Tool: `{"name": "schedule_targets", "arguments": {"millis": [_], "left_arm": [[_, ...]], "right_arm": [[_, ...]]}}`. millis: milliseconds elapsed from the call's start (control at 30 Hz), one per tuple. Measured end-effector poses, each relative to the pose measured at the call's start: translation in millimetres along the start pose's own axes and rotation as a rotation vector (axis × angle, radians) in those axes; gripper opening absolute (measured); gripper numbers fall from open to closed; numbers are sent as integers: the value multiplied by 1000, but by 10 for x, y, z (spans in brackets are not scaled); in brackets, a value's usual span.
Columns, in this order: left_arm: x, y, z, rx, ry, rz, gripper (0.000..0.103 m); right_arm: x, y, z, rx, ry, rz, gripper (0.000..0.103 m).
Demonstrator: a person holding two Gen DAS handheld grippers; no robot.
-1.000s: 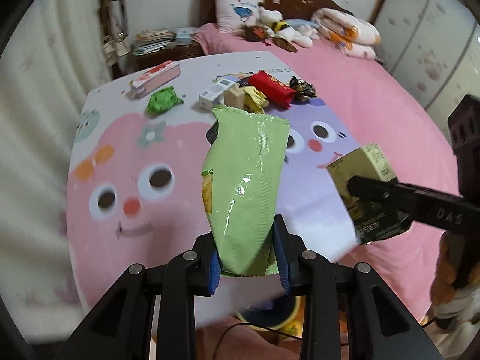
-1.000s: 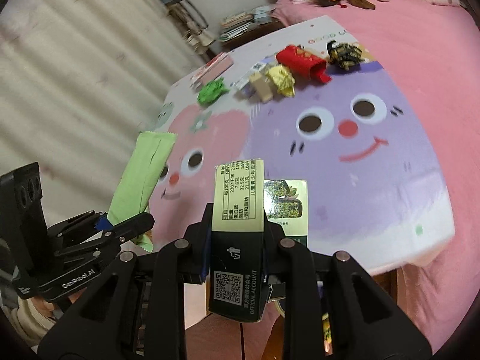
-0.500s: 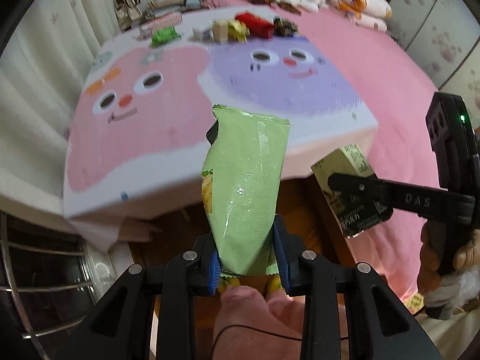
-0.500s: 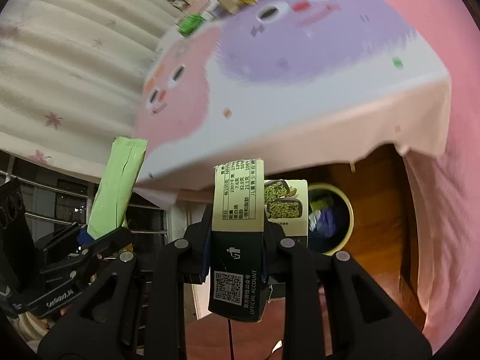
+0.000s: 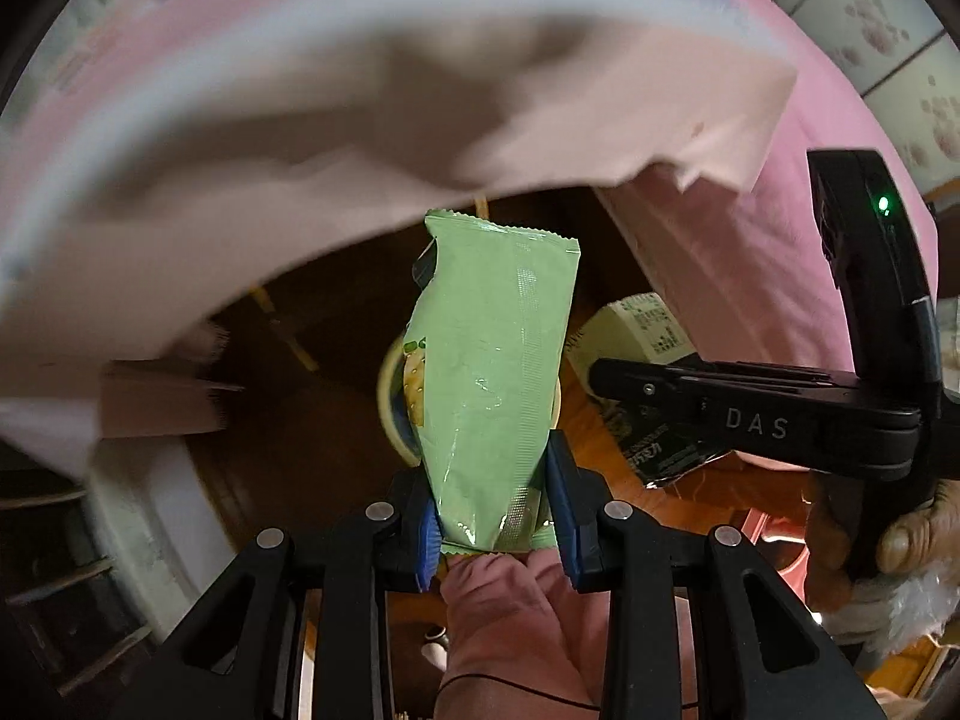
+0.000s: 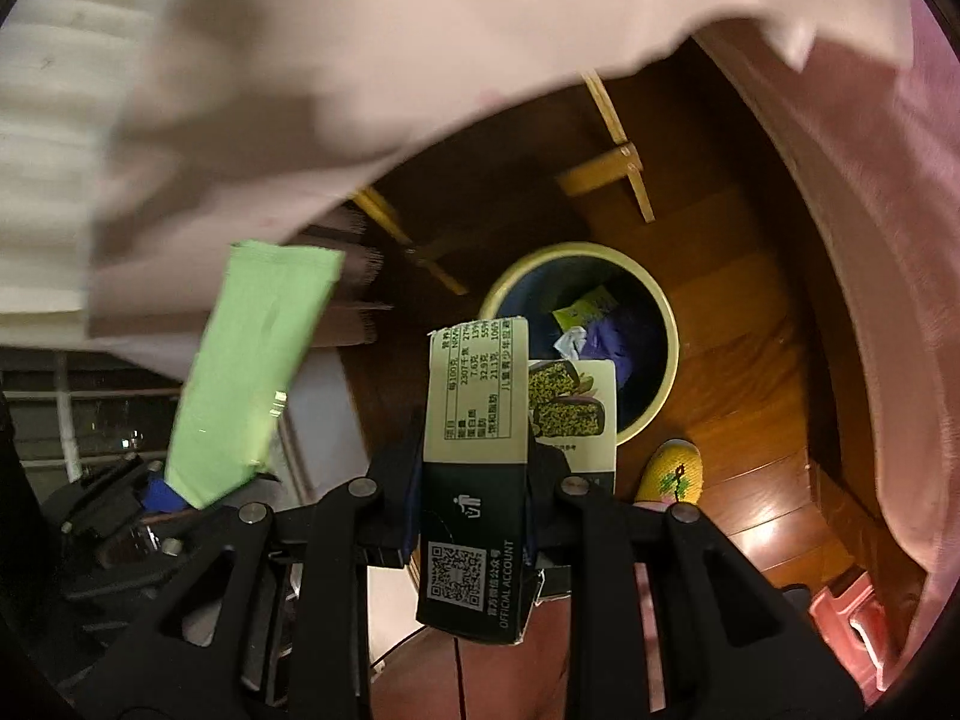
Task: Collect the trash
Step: 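Carry both items over the bin and open the left tool to drop its wrapper, then open the right tool over the bin to drop the dark green box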
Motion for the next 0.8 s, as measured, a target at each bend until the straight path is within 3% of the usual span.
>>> {"name": "schedule_targets", "arguments": {"millis": [167,333,467,633,800], "left_arm": [[-84,844,-190,2,30,44,31],[-105,1394,-307,7,20,55,39],[-59,1611,-331,25,12,59,47],[83,1802,-151,41,-39,60,71],[15,1760,169,55,-70,73,74]], "right_arm": [[-38,474,-484,-23,44,-8,21],[26,887,-904,-43,72,-23,21],[113,1122,-1045,-49,85,-22,21],[153,1324,-1105,-48,90,-17,22],[211,1389,-962,-38,84,-16,22]]}}
Point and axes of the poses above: each gripper's, at about its wrist camera, not at the fingertips, and y roughly the way its jaws point, z to its left, x to its top, the point moved 7 cm from there along y, roughly the way its jaws point, and after that the axes turned 14 degrees about x, right-handed, at the moved point
